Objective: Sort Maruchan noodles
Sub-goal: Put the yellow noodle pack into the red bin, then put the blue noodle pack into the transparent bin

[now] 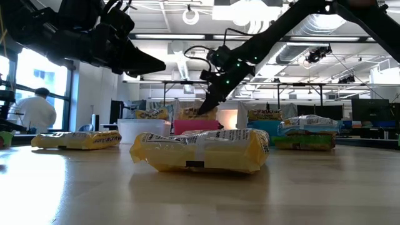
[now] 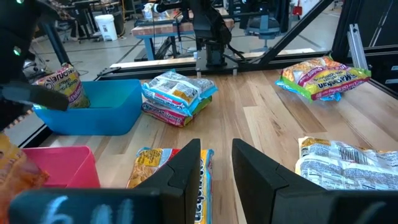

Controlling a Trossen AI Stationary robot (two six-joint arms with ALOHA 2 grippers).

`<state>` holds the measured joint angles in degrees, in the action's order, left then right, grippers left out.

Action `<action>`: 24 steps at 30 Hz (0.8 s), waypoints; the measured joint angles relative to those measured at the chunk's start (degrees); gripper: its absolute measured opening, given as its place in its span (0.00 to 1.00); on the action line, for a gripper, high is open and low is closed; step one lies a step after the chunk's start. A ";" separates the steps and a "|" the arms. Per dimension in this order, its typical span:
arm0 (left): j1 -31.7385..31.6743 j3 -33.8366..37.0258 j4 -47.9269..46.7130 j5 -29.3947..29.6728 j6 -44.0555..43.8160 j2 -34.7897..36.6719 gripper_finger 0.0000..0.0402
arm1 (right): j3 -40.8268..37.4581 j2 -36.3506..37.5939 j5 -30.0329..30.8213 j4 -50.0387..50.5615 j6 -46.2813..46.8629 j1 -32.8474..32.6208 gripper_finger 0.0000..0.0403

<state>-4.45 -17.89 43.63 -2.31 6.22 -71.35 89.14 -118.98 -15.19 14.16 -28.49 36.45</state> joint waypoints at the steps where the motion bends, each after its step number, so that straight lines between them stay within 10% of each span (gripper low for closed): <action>1: -0.02 0.00 0.00 0.00 0.00 0.00 0.20 | 0.00 -0.35 0.15 -0.34 -0.33 0.00 0.06; 24: -0.02 0.00 -0.06 0.21 -0.04 0.00 0.20 | 0.22 8.64 9.57 3.53 -1.55 -2.75 0.45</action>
<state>-4.47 -17.89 43.58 -2.09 6.17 -71.35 89.36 -110.34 -5.62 17.69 -30.04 33.69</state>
